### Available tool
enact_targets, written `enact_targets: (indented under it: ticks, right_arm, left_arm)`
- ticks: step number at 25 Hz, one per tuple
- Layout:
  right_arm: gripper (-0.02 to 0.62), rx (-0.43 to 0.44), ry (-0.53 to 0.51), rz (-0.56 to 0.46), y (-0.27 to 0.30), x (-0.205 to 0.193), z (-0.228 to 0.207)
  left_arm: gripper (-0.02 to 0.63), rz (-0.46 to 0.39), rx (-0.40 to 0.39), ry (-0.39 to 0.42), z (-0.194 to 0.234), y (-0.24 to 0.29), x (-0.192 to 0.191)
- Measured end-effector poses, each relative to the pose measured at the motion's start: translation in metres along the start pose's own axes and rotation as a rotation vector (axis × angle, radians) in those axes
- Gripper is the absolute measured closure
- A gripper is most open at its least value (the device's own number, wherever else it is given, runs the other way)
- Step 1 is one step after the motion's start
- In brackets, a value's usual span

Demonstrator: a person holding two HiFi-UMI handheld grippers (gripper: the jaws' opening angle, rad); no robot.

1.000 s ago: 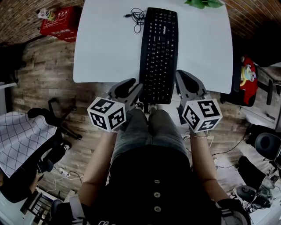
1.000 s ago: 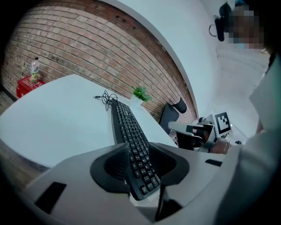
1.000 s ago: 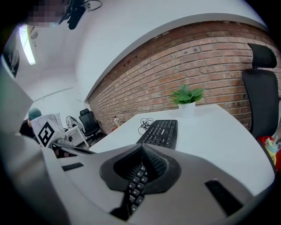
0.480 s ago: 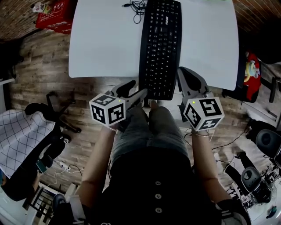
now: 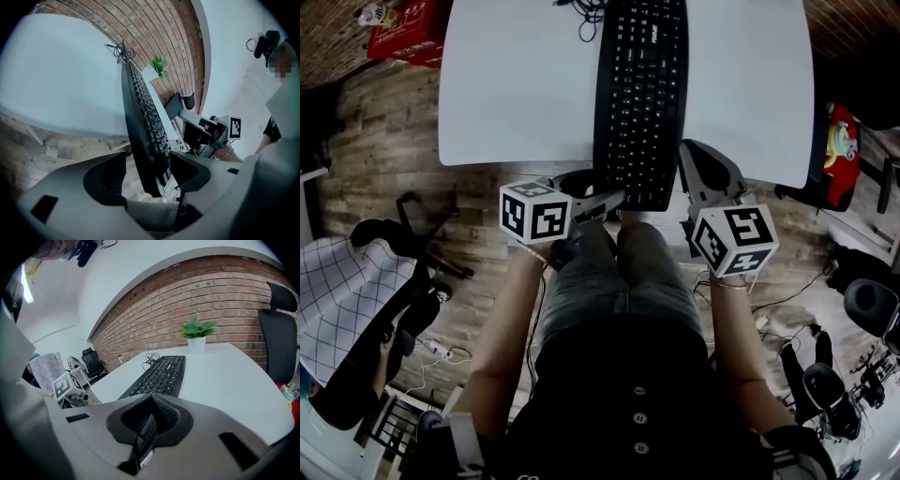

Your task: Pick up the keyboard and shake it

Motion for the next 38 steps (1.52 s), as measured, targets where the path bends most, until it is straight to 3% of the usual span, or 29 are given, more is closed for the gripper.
enact_targets:
  ticks: [7,13,19,22,26,36,38]
  right_arm:
    - [0.568,0.003,-0.001,0.019,0.004,-0.008,-0.003]
    - [0.568,-0.001,-0.001,0.019,0.003,-0.008,-0.008]
    - [0.568,-0.003,0.003,0.026,0.004,-0.010,-0.012]
    - [0.568,0.008,0.006,0.029,0.005,-0.011,-0.013]
    - [0.568,0.020,-0.002,0.035,0.006,-0.012,-0.012]
    - [0.564,0.138,0.075,0.072,0.010,-0.016,-0.013]
    - [0.529,0.155,0.090,0.074,0.009,-0.017,-0.015]
  left_arm:
    - [0.322,0.008,-0.155,0.027,-0.012,0.017,0.010]
    - [0.324,0.034,-0.180,0.045,-0.012,0.033,0.015]
    - [0.343,0.004,-0.286,0.055,-0.020,0.041,0.016]
    - [0.365,0.001,-0.284,0.083,-0.022,0.042,0.018]
    - [0.431,-0.019,-0.310,0.015,-0.021,0.040,0.022]
    - [0.471,-0.004,-0.304,-0.029,-0.030,0.031,0.020]
    - [0.474,0.004,-0.315,-0.039,-0.033,0.029,0.015]
Point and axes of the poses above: the fingertips, and each gripper's own axes: y forward along the fingers, z to its left, x out of its top, the point moved 1 cm from there along -y, backward along the fingers, and after that the axes turned 15 degrees about z, right-handed, at the moved point
